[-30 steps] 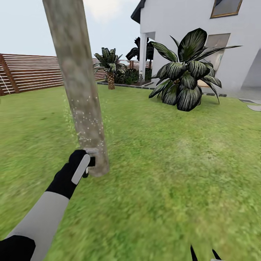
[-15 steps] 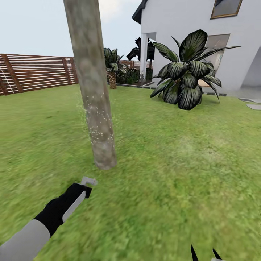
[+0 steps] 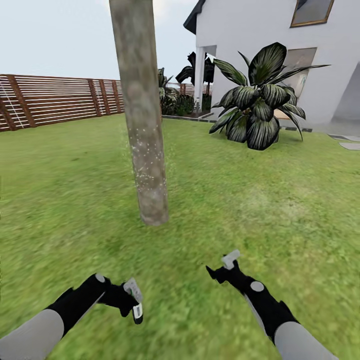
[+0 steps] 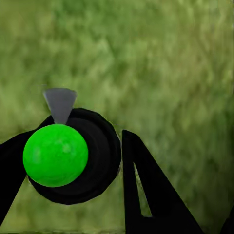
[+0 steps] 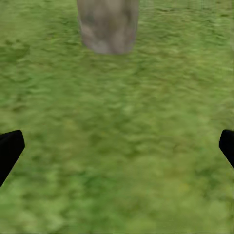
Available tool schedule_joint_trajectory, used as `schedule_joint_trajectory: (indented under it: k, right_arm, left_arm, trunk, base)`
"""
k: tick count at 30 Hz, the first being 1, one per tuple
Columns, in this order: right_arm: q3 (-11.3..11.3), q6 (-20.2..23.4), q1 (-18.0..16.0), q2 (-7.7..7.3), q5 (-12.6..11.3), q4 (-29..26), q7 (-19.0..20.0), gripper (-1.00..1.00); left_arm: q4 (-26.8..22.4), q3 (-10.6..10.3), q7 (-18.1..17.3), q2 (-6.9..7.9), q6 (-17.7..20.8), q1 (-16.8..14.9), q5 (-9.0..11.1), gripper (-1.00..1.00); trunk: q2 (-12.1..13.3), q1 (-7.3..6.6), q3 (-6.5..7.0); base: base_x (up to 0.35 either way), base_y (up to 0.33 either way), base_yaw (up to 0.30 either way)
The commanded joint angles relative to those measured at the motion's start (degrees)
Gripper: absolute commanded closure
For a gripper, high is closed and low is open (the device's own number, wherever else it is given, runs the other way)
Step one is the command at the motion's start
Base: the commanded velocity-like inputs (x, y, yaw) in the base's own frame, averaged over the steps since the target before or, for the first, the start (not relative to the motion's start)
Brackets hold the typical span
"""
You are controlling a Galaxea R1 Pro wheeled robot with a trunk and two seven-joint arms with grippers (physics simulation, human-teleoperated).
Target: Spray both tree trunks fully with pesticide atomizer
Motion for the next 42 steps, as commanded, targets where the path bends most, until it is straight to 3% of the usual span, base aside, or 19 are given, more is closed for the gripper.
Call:
schedule_joint_trajectory:
  k: [1,2,4,6,7,8,11,12,15,20,25,29,30,33,34,36,41,42]
  right_arm:
    - [2.44,1.69,-2.22,0.15,0.10,-0.44,3.65,-1.00]
    - [3.36,2.66,-3.24,0.25,0.12,-0.62,6.23,-1.00]
    - [4.69,4.62,-4.73,0.85,0.24,-1.00,15.22,-1.00]
    - [6.25,5.19,-5.18,1.26,0.62,-2.05,20.64,-1.00]
    - [8.06,5.32,-5.27,1.41,1.04,-2.48,21.77,-1.00]
    - [10.05,5.36,-5.31,1.48,1.30,-2.70,22.35,-1.00]
    - [10.97,5.06,-5.17,2.47,2.26,-2.55,23.30,-1.00]
    - [10.70,5.21,-5.18,2.79,2.20,-2.48,23.62,-1.00]
    - [9.74,5.33,-5.18,3.76,1.20,-2.27,22.88,-1.00]
    - [9.47,5.36,-5.18,4.02,0.73,-2.18,21.81,-1.00]
    - [10.91,5.32,-5.22,4.19,1.03,-2.08,23.00,-1.00]
    - [12.20,5.41,-5.26,4.25,1.12,-2.68,24.29,-1.00]
    - [22.33,5.43,-5.31,4.26,1.12,-2.79,29.79,-1.00]
    - [22.55,5.51,-5.57,4.25,1.13,-2.95,33.02,-1.00]
    - [22.57,5.52,-5.59,4.23,1.13,-2.98,33.36,-1.00]
    - [22.58,5.53,-5.66,4.20,1.13,-3.06,34.88,-1.00]
    - [22.56,5.53,-6.33,3.83,1.13,-3.79,37.10,-1.00]
    - [22.53,5.53,-6.40,3.80,1.13,-3.81,37.15,1.00]
  left_arm:
    - [-0.08,0.08,-3.18,-0.24,0.04,-0.07,-2.91,1.00]
    - [-0.12,0.10,-4.66,-0.41,0.09,-0.09,-4.53,1.00]
    - [-0.17,0.12,-8.15,-0.70,0.24,-0.13,-8.48,1.00]
    - [-0.10,0.13,-10.95,-0.71,0.38,-0.23,-10.41,1.00]
    - [-0.06,0.09,-11.68,-0.67,0.45,-0.40,-10.84,1.00]
    - [-0.04,0.02,-12.10,-0.57,0.49,-0.56,-11.07,1.00]
    - [-1.03,0.13,-12.29,-1.57,1.45,-1.55,-11.92,1.00]
    - [-1.36,0.04,-12.24,-1.90,1.76,-1.54,-12.17,1.00]
    - [-2.32,0.16,-12.58,-0.91,0.74,-2.53,-11.79,1.00]
    - [-3.93,0.22,-12.64,0.64,0.25,-3.69,-10.91,1.00]
    - [-4.15,0.00,-12.74,0.42,0.63,-4.75,-10.95,1.00]
    - [-4.30,-0.17,-13.37,-0.76,1.19,-5.52,-11.04,1.00]
    - [-4.43,-0.18,-15.29,-1.75,1.21,-5.59,-11.73,1.00]
    - [-4.31,-0.02,-18.78,-3.98,1.64,-6.27,-17.46,1.00]
    - [-4.23,0.02,-19.14,-4.56,1.70,-6.41,-18.46,1.00]
    - [-4.08,0.04,-19.48,-5.57,1.75,-6.67,-19.34,1.00]
    - [-3.99,0.11,-20.30,-5.99,1.76,-6.95,-19.56,1.00]
    - [-4.01,0.16,-20.50,-5.99,1.77,-6.95,-19.52,1.00]
  trunk:
    - [0.00,0.00,-0.01]
    - [0.00,0.00,-0.01]
    - [0.00,0.00,-0.01]
    - [0.00,0.00,-0.01]
    - [0.00,0.00,-0.01]
    - [0.00,0.00,-0.01]
    - [0.00,0.00,-0.01]
    - [0.00,0.00,-0.01]
    - [0.00,0.00,-0.01]
    - [0.00,0.00,-0.01]
    - [0.00,0.00,-0.01]
    - [0.00,0.00,-0.01]
    - [0.00,0.00,-0.01]
    - [0.00,0.00,-0.01]
    - [0.00,0.00,-0.01]
    - [0.00,0.00,-0.01]
    - [0.00,0.00,-0.01]
    - [0.00,0.00,-0.01]
  base:
    - [-0.056,0.042,0.000]
    - [-0.036,0.027,0.000]
    - [-0.014,0.010,0.000]
    - [-0.004,0.003,0.000]
    - [-0.001,0.001,0.000]
    - [0.000,0.000,0.000]
    - [0.000,0.000,0.000]
    - [0.000,0.000,0.000]
    - [0.000,0.000,0.000]
    - [0.000,0.000,0.000]
    - [0.000,0.000,0.000]
    - [0.000,0.000,0.000]
    - [0.000,0.000,0.000]
    - [0.000,0.000,0.000]
    - [0.000,0.000,0.000]
    - [0.000,0.000,0.000]
    - [0.000,0.000,0.000]
    - [0.000,0.000,0.000]
